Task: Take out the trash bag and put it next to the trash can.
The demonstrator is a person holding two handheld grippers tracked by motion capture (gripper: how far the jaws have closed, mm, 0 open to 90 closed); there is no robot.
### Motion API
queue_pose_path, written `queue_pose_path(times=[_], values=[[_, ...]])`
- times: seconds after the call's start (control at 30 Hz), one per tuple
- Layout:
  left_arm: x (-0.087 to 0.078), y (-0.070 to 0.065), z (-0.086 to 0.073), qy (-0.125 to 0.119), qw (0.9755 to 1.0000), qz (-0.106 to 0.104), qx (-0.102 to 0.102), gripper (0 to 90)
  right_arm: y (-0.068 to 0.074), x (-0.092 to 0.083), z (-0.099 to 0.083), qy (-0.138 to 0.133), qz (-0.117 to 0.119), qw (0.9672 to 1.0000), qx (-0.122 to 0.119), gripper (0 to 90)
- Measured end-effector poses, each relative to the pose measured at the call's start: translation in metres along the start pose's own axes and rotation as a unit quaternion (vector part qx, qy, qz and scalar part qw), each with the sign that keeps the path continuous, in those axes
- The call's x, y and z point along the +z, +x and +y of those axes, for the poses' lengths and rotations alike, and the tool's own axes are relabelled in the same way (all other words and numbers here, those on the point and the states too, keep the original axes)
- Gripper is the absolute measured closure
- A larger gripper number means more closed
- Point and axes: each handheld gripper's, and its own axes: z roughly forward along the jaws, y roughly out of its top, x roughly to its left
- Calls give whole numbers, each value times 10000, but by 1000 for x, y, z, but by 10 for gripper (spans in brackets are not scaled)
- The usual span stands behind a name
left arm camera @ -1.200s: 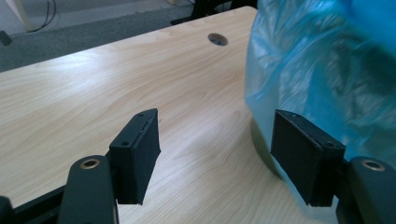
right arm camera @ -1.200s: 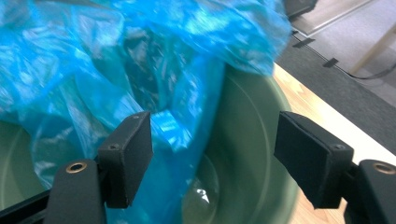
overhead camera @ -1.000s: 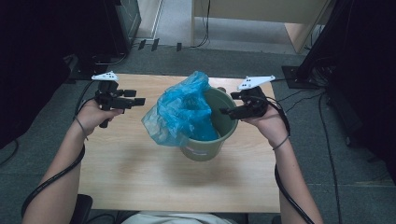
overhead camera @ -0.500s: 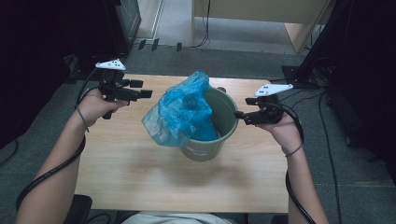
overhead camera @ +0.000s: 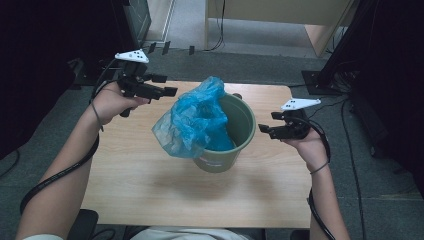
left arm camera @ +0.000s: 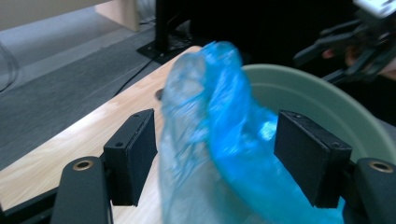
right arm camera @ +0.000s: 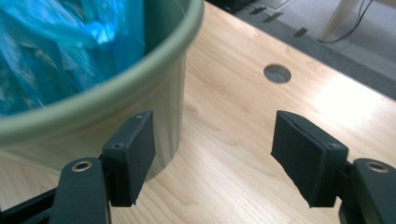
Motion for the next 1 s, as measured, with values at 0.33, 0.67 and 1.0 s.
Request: queue_pose_path(times=[0.33,0.67,1.0], values=[[30,-20,12,151,9992,-214,291,289,-4,15,-24,99,-47,9997,216,296],[51,-19,-15,499,9979,-292,306,273,-10,33,-48,63,-168,9994,298,293],[57,-10,-51,607,9973,-396,149,267,-9,55,-62,176,-232,9993,242,292]])
